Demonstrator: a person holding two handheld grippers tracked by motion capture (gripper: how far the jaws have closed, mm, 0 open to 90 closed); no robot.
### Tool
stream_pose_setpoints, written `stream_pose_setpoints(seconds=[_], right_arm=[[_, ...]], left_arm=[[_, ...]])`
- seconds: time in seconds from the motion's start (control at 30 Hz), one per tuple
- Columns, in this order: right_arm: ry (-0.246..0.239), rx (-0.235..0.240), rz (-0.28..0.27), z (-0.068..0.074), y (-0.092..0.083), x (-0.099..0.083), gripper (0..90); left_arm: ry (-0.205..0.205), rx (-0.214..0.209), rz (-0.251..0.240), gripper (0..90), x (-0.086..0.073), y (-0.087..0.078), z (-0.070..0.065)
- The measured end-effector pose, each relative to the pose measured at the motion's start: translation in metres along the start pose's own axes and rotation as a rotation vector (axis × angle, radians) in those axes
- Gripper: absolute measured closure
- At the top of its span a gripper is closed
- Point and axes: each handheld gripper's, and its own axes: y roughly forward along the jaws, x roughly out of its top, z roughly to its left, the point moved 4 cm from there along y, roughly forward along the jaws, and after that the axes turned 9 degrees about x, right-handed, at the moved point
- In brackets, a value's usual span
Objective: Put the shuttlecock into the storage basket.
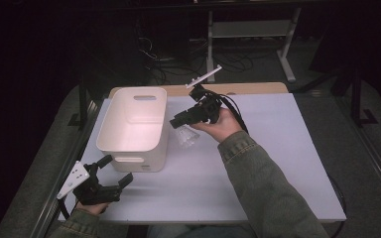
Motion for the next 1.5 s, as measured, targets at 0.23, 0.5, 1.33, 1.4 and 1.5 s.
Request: stream_pose_setpoints(seconds=[0.23, 0.5, 1.33, 1.4, 1.5], right_arm=[[-0.021, 0.004, -0.001, 0.004, 0.005, 0.015, 62.4], [-0.019, 0.012, 0.002, 0.006, 0.01, 0.025, 62.4], [-0.024, 0.054, -0.056, 0.005, 0.026, 0.056, 62.4], [-0.023, 0.044, -0.054, 0.004, 0.028, 0.058, 62.5], [-0.016, 0.047, -0.058, 0.004, 0.031, 0.062, 62.4]], left_arm=[[0.0, 0.0, 0.001, 0.0, 0.0, 0.0, 0.0], [-0.001, 0.0, 0.0, 0.0, 0.0, 0.0, 0.0], [-0.008, 0.001, 0.011, 0.0, 0.0, -0.001, 0.0], [-0.01, 0.0, 0.007, 0.0, 0.0, -0.001, 0.0], [-0.013, -0.003, 0.0, 0.0, 0.0, -0.001, 0.0]])
